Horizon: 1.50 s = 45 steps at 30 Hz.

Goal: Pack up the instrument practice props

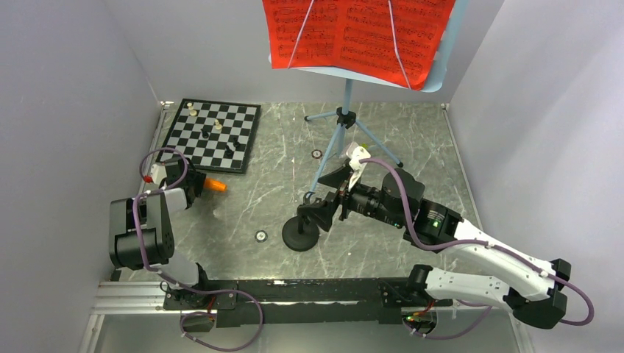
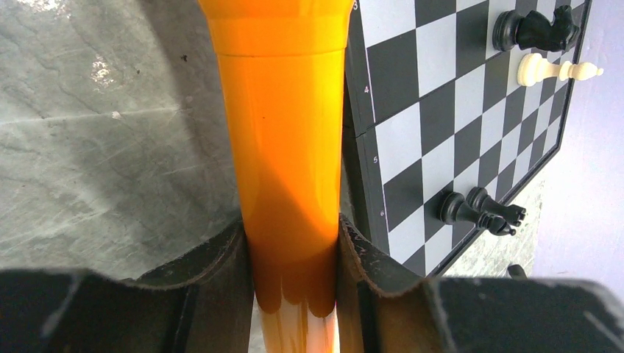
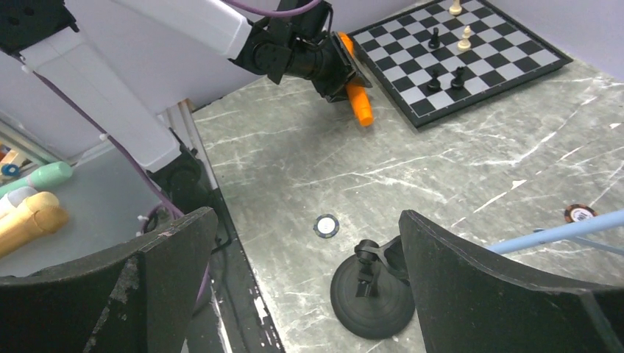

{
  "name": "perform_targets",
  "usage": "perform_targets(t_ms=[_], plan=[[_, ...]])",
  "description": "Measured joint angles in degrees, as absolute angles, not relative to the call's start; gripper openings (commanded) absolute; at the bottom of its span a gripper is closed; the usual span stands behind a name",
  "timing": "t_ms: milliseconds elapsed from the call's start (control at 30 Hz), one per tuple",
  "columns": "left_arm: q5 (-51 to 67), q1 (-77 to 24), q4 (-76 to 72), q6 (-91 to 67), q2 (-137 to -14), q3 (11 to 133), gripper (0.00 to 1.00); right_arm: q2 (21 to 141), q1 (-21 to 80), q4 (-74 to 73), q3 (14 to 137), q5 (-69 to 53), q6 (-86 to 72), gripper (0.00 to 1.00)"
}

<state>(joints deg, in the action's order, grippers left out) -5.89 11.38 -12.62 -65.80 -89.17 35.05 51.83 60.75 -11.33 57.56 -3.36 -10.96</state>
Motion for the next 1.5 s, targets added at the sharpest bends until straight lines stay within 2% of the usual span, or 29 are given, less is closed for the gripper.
perform_targets(t_ms=[967, 1033, 1100, 1133, 1167, 1500], plan=[[-4.58, 11.27, -10.33, -64.14, -90.76, 38.06, 0.61, 49.39, 60.75, -14.11, 56.55, 1.23, -10.68, 1.0], [-4.19, 11.29, -10.68, -64.14, -90.65, 37.95, 0.65, 49.39, 60.75, -14.41, 56.55, 1.43, -10.68, 1.0], [-3.29, 11.29, -11.75, -64.16, -89.82, 36.91, 0.75, 49.36, 60.73, -14.94, 56.55, 1.61, -10.68, 1.0], [-2.5, 11.27, -12.14, -64.16, -88.84, 35.99, 0.9, 49.39, 60.73, -15.18, 56.55, 1.65, -10.68, 1.0], [-1.83, 11.27, -12.16, -63.96, -87.74, 35.24, 0.97, 49.39, 60.75, -15.31, 56.55, 1.67, -10.68, 1.0], [1.08, 6.87, -14.52, -56.64, -61.56, 32.51, 0.99, 50.94, 60.73, -16.67, 56.58, 1.98, -10.68, 1.0]])
